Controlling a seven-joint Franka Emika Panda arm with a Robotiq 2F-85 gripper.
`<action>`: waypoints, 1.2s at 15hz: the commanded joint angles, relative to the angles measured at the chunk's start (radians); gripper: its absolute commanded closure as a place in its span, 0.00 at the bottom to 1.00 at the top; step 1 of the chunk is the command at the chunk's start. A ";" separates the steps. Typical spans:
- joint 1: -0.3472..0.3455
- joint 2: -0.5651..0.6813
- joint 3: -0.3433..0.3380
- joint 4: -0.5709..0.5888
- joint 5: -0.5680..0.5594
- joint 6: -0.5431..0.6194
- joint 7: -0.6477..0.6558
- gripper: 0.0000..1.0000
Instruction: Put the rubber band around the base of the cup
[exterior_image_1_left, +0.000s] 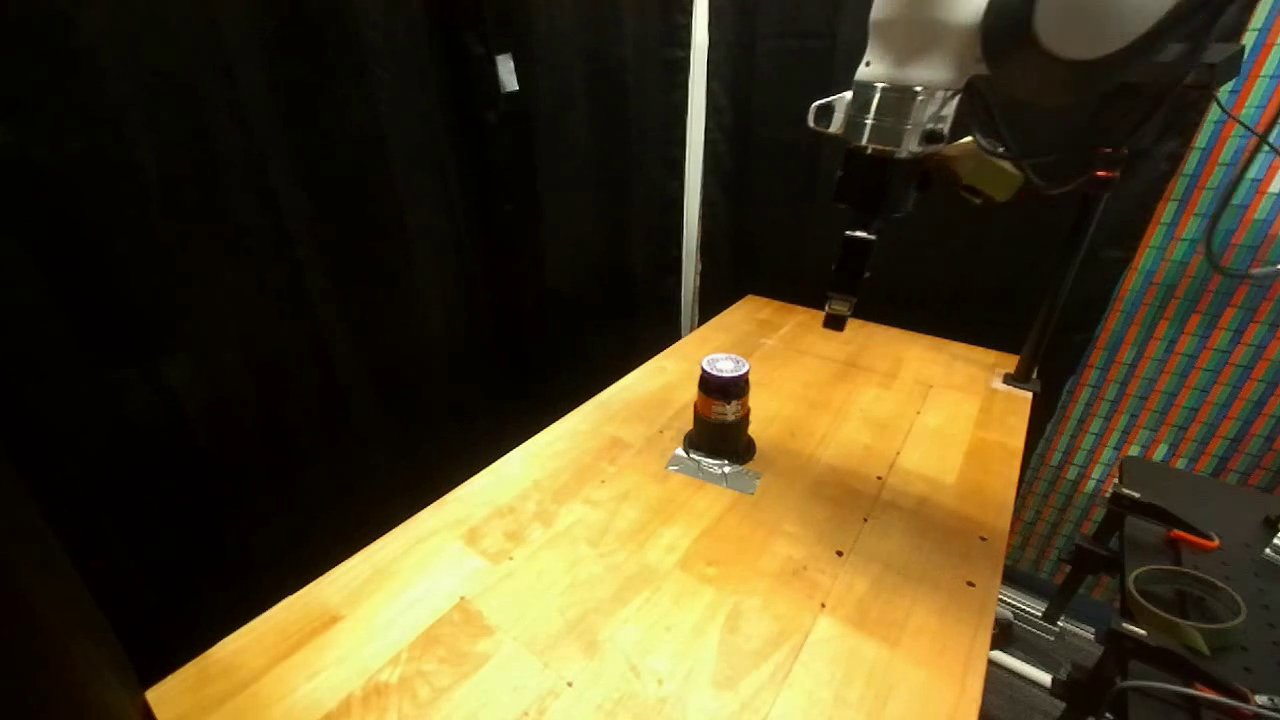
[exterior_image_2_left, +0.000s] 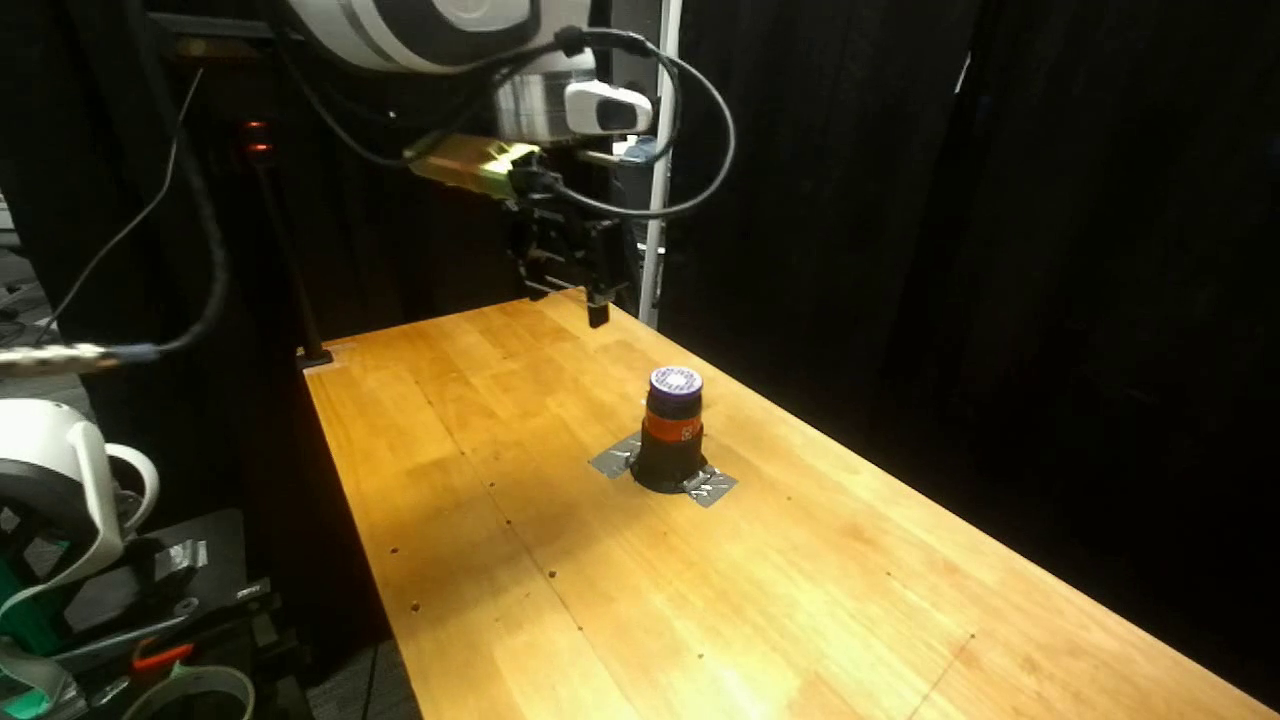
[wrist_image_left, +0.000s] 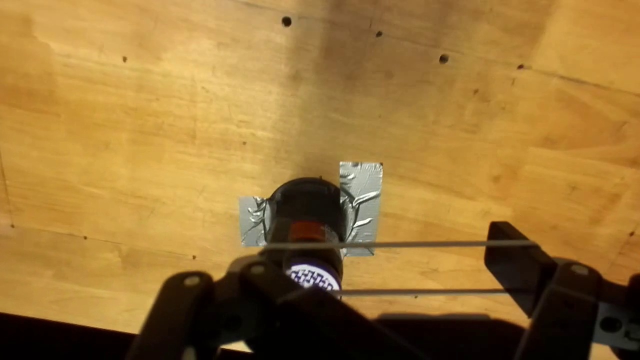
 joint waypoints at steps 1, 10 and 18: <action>-0.013 0.188 -0.024 0.172 -0.009 0.056 -0.026 0.00; -0.017 0.430 -0.033 0.394 0.041 0.088 0.000 0.00; -0.003 0.556 -0.045 0.486 0.021 0.097 0.033 0.00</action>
